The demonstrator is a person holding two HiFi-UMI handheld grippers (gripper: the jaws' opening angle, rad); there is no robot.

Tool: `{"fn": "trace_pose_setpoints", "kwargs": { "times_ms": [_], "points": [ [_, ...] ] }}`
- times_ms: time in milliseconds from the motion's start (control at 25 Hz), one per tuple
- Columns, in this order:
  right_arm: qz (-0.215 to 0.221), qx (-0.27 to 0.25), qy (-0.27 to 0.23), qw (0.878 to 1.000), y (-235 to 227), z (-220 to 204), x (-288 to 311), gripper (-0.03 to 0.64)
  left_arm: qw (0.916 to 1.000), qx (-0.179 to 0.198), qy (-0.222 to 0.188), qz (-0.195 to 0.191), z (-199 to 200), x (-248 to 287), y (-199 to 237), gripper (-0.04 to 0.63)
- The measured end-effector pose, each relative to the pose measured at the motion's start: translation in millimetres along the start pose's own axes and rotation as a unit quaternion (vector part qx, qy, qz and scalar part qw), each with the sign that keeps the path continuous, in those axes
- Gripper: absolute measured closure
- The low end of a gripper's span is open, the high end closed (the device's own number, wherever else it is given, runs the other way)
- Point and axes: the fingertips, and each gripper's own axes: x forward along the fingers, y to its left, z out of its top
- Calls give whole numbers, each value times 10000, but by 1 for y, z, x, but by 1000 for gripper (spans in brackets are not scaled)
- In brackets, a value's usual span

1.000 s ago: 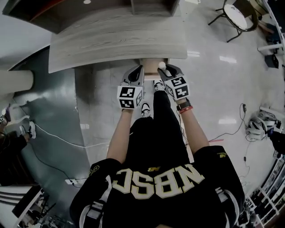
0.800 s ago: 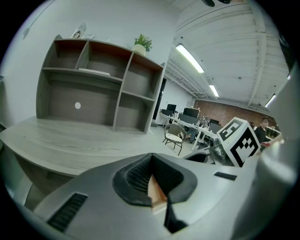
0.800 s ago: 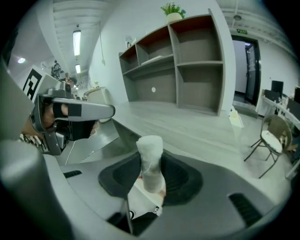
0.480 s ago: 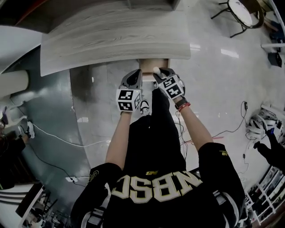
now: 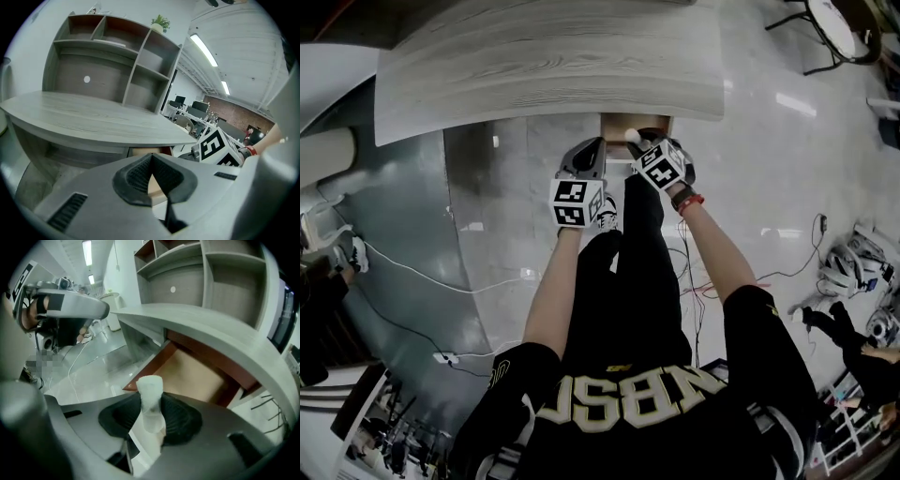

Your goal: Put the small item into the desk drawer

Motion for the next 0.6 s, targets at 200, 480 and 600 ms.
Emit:
{"fn": "trace_pose_setpoints", "kwargs": {
  "times_ms": [200,480,600],
  "points": [
    [48,-340,373,9987,-2,-14,26,476,9998,-145,51,148,-12,3,13,581],
    [92,-782,747,9941,-6,-26,58,477,9993,-188,86,302,-22,2,27,581],
    [131,-1143,925,9890,-3,-32,70,479,9991,-200,104,355,-27,0,31,581]
  ]
}}
